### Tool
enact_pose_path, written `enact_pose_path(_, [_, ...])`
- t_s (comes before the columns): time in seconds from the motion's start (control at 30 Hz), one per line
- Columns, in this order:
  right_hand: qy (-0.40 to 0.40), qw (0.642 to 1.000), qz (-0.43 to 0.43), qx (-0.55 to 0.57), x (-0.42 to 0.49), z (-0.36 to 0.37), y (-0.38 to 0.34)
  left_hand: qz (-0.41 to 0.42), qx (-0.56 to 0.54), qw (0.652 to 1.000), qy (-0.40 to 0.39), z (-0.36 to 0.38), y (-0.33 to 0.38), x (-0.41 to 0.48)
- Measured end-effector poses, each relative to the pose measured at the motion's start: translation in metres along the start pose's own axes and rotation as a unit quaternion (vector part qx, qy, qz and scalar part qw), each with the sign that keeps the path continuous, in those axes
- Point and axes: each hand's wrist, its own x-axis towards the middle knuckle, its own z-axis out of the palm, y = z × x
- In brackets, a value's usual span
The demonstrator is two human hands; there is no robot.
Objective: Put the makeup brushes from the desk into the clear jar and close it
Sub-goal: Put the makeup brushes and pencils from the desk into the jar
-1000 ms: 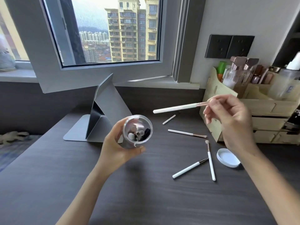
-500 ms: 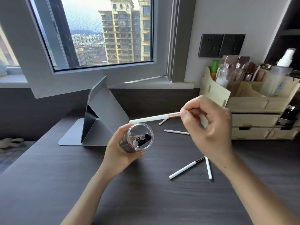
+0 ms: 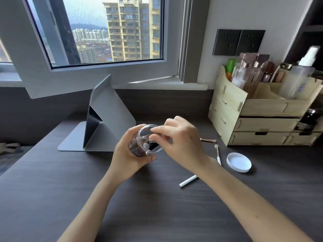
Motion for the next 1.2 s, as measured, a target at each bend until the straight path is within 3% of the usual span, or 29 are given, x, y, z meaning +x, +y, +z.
enact_pose_path(0.07, [-0.005,0.997,0.048,0.062,-0.004,-0.004,0.009,0.004,0.001,1.0,0.004,-0.002,-0.002,0.0])
enact_pose_path(0.13, [0.039,0.985,0.135,0.095,-0.008,-0.012,0.032,0.003,0.006,1.0,0.013,-0.005,-0.006,0.0])
enact_pose_path(0.2, [0.022,0.979,0.197,-0.049,-0.017,-0.011,0.075,-0.001,0.008,1.0,0.016,-0.005,-0.009,-0.001])
enact_pose_path(0.3, [-0.211,0.904,0.253,-0.271,-0.035,0.0,0.138,-0.004,0.007,1.0,0.025,-0.002,-0.01,-0.003])
enact_pose_path(0.4, [-0.353,0.846,0.216,-0.337,-0.049,0.009,0.168,0.005,0.003,1.0,0.03,-0.001,-0.011,-0.006])
enact_pose_path(0.5, [-0.312,0.871,0.147,-0.35,-0.047,0.017,0.171,0.009,0.002,0.999,0.042,-0.003,-0.011,-0.009])
enact_pose_path(0.6, [-0.238,0.917,0.17,-0.272,-0.039,0.011,0.158,0.01,0.014,0.998,0.058,-0.003,-0.012,-0.009])
enact_pose_path(0.7, [-0.128,0.954,0.27,-0.023,-0.025,-0.017,0.128,0.013,0.022,0.998,0.061,-0.004,-0.016,-0.009])
enact_pose_path(0.77, [-0.048,0.949,0.275,0.15,-0.016,-0.046,0.094,0.017,0.022,0.998,0.061,-0.003,-0.015,-0.008])
enact_pose_path(0.83, [-0.021,0.94,0.245,0.236,-0.014,-0.075,0.062,0.012,0.019,0.998,0.063,-0.002,-0.015,-0.008])
enact_pose_path(0.9, [-0.031,0.959,0.175,0.222,-0.012,-0.097,0.033,0.015,0.016,0.998,0.063,0.0,-0.015,-0.007])
enact_pose_path(1.0, [-0.047,0.995,0.039,0.078,-0.007,-0.099,0.01,0.026,0.024,0.998,0.057,0.003,-0.013,-0.007])
enact_pose_path(1.2, [-0.043,0.987,-0.104,-0.116,0.002,-0.03,-0.008,0.052,0.026,0.998,0.028,0.004,-0.008,-0.008])
